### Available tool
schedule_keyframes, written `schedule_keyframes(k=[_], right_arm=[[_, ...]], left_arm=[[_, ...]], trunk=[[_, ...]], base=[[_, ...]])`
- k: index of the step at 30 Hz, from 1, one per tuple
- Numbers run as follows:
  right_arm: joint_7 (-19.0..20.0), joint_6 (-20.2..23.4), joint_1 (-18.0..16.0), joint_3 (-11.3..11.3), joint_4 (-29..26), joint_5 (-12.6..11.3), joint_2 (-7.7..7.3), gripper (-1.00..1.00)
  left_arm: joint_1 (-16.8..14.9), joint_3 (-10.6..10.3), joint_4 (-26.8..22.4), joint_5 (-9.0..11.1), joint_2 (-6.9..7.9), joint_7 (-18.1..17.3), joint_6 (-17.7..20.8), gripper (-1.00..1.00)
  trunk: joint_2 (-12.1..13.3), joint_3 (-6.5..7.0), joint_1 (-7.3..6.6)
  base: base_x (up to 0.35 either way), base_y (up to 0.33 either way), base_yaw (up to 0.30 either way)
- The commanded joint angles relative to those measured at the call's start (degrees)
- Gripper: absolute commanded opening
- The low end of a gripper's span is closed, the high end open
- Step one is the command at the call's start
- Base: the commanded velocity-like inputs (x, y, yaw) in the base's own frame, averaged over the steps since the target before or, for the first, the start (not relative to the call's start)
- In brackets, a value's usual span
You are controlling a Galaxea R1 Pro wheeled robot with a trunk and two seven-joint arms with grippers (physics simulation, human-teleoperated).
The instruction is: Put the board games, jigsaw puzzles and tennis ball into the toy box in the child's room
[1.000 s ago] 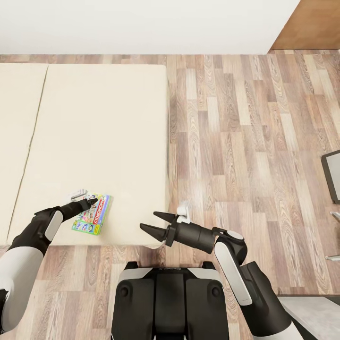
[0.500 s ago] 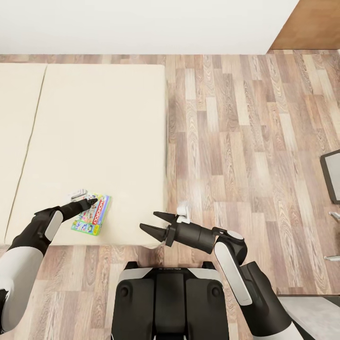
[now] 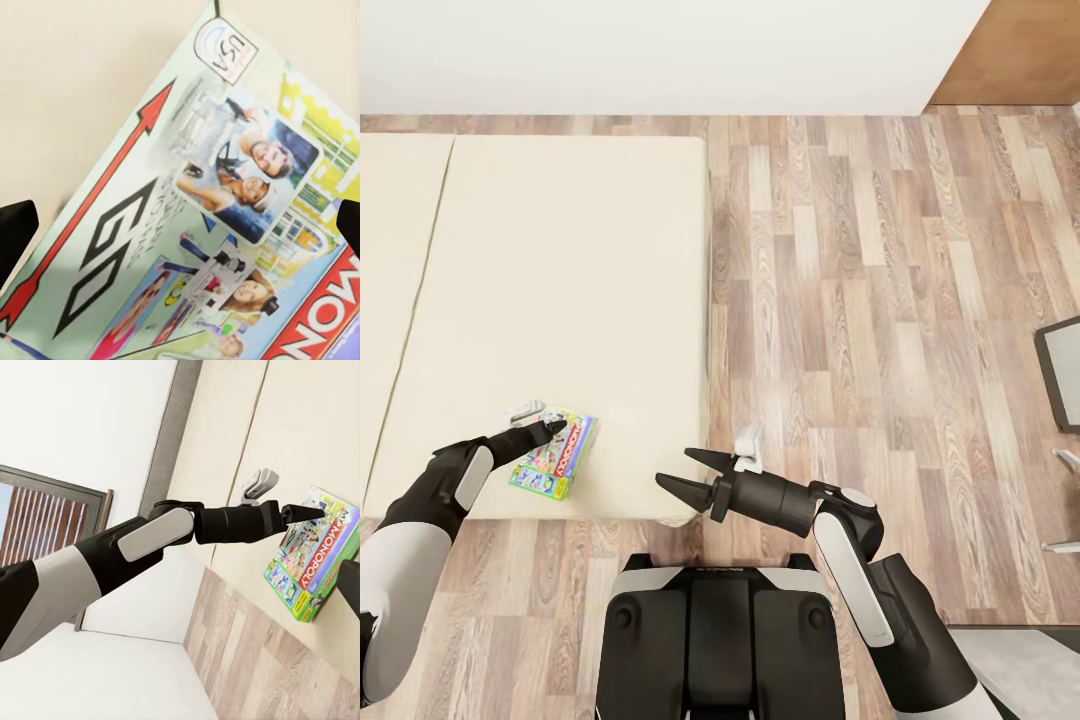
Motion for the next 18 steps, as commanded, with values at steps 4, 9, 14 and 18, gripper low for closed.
schedule_keyframes(k=[4,9,14,18], right_arm=[[-0.03,0.41,-0.02,-0.01,-0.01,-0.36,0.02,1.0],[-0.03,0.41,-0.02,0.01,-0.01,-0.36,0.02,1.0],[-0.03,0.41,-0.02,0.07,-0.01,-0.36,0.02,1.0],[-0.03,0.41,-0.02,0.08,-0.01,-0.36,0.02,1.0]], left_arm=[[-0.01,0.2,-0.05,0.33,-0.07,-0.1,0.48,1.0],[-0.01,0.2,-0.05,0.33,-0.09,-0.1,0.48,1.0],[-0.01,0.2,-0.05,0.32,-0.05,-0.11,0.48,1.0],[-0.01,0.2,-0.05,0.33,-0.05,-0.1,0.48,1.0]], trunk=[[-0.09,-0.06,0.03],[-0.09,-0.06,0.03],[-0.09,-0.06,0.03],[-0.09,-0.06,0.03]], base=[[-0.029,-0.114,0.0],[-0.016,-0.069,0.0],[-0.003,-0.013,0.0],[-0.001,-0.003,0.0]])
